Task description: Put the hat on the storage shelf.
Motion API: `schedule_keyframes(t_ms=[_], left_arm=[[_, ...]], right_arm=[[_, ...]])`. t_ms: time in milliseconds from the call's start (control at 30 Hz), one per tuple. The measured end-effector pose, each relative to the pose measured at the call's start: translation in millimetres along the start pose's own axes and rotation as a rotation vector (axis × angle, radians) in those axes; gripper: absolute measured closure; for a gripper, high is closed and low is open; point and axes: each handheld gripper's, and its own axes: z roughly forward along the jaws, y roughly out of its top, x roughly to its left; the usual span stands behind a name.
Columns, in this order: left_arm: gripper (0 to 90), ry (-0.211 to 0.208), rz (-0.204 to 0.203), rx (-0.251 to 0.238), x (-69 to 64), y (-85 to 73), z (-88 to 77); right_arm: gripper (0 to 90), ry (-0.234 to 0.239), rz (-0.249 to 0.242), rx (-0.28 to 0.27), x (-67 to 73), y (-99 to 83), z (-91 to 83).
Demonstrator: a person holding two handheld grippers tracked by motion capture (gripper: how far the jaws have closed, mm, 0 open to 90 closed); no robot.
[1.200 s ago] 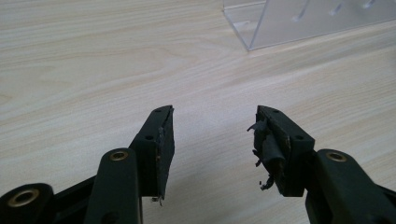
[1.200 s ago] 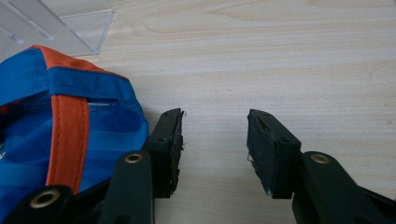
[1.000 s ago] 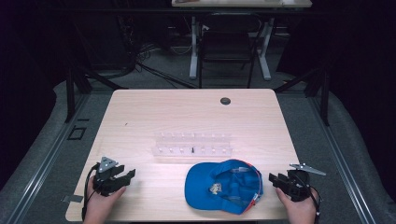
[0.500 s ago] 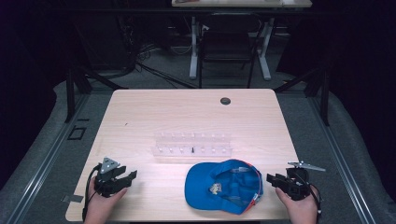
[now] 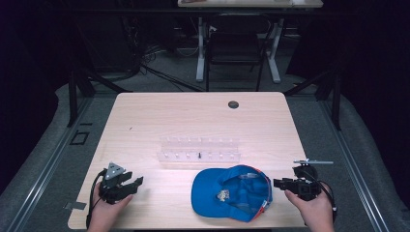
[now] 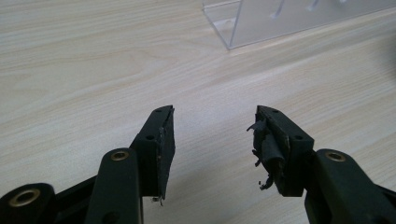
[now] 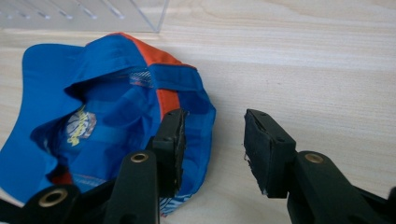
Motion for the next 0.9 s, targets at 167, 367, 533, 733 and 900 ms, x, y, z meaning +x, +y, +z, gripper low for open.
schedule_keyframes(t_ms=[167,367,533,733,900], left_arm=[[48.4,-0.005,0.001,-0.001,-1.3,1.1,1.6],[48.4,-0.01,0.003,0.0,-2.1,2.3,3.2],[48.4,-0.012,0.008,-0.001,-2.8,2.8,3.5],[48.4,-0.012,0.009,0.001,-2.7,3.0,3.7],[48.4,-0.011,0.007,-0.002,-2.6,2.8,4.0]], right_arm=[[58.1,0.044,0.005,0.057,-0.6,7.3,-5.6],[57.6,0.131,0.059,0.101,-1.6,8.1,-2.6],[57.2,0.169,0.054,0.139,1.2,6.2,4.9],[57.2,0.184,0.063,0.181,3.5,3.4,21.4],[59.1,0.209,0.067,0.205,6.0,2.8,29.9]])
